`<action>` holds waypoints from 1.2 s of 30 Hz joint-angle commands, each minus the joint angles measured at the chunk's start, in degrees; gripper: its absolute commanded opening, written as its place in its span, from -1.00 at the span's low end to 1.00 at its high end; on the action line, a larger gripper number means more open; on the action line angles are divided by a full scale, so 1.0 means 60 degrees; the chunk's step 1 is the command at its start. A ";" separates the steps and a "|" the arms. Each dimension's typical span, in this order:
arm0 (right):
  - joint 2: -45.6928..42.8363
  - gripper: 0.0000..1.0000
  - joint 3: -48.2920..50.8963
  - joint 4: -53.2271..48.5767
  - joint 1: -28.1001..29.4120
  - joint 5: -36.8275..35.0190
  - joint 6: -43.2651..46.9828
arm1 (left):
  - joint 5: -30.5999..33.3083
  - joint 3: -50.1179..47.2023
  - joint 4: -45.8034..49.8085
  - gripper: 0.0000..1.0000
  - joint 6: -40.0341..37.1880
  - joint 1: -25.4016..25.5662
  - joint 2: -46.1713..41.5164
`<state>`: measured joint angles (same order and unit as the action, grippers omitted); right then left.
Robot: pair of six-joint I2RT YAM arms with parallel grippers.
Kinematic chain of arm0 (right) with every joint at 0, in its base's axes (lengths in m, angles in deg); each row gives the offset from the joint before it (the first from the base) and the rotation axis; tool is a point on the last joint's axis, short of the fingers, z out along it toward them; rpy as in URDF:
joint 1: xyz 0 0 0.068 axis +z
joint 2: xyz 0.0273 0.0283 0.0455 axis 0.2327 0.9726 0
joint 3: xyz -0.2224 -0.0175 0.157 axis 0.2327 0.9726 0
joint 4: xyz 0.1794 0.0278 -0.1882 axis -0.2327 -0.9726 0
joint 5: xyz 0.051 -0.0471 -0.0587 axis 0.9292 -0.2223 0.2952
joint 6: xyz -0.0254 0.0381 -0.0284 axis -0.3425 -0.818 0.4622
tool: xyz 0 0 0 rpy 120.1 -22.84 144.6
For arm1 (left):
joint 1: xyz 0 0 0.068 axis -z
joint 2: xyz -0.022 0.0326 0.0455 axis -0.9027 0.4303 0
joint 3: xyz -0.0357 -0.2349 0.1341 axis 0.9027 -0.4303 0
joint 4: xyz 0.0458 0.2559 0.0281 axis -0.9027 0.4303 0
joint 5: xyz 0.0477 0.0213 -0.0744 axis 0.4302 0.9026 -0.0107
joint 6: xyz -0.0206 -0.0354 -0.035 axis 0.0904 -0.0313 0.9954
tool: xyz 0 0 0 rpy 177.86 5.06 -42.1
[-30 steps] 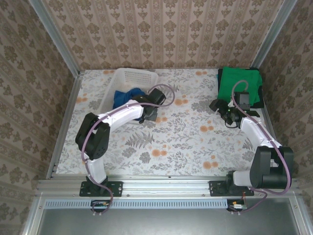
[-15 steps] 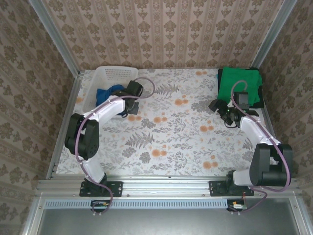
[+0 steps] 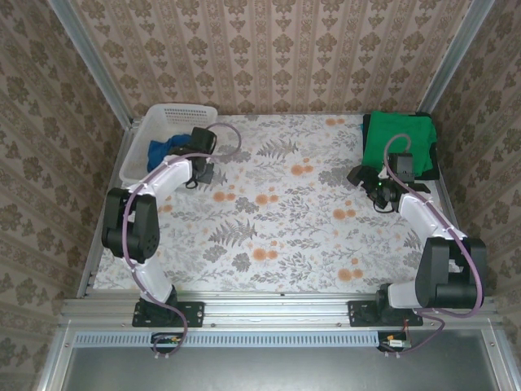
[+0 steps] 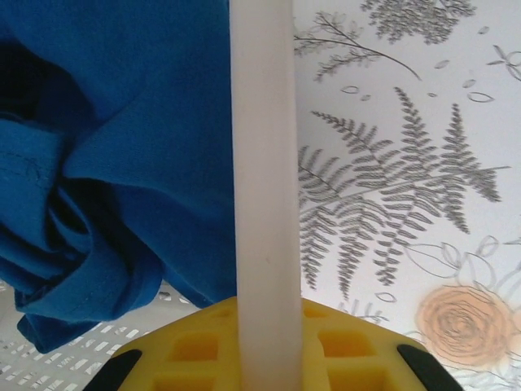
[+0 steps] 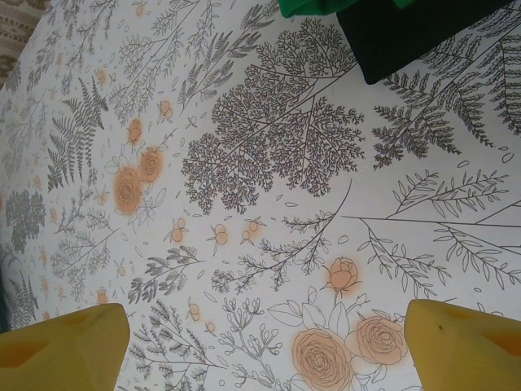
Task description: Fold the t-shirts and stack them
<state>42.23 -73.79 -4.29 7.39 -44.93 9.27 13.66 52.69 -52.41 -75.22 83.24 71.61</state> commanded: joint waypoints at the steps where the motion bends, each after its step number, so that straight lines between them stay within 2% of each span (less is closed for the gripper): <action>1: -0.0035 0.79 0.0063 0.0044 0.0070 0.0034 0.0051 | -0.0162 0.0158 -0.0320 -1.00 -0.0557 -0.0270 0.0128; 20: -0.0120 0.82 0.0084 -0.0006 0.0103 0.0065 -0.0010 | 0.0005 0.0935 -0.0478 -1.00 -0.1935 -0.1199 0.0974; 28: -0.0456 0.84 0.0238 -0.0108 0.0148 -0.0083 0.0016 | -0.0313 0.1116 -0.0953 -1.00 -0.2348 -0.1579 0.1301; 32: -0.0349 0.84 0.0176 -0.0128 0.0147 -0.0061 0.0028 | -0.0146 0.2086 -0.0631 -1.00 -0.2027 -0.1762 0.2023; 36: -0.0270 0.84 0.0069 -0.0182 0.0155 0.0012 0.0058 | 0.0458 0.3856 0.0280 -1.00 -0.1214 -0.1802 0.3140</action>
<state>40.77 -72.98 -4.37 8.00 -44.93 9.27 14.20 69.98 -52.87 -85.52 73.14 86.74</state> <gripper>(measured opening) 0.918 0.167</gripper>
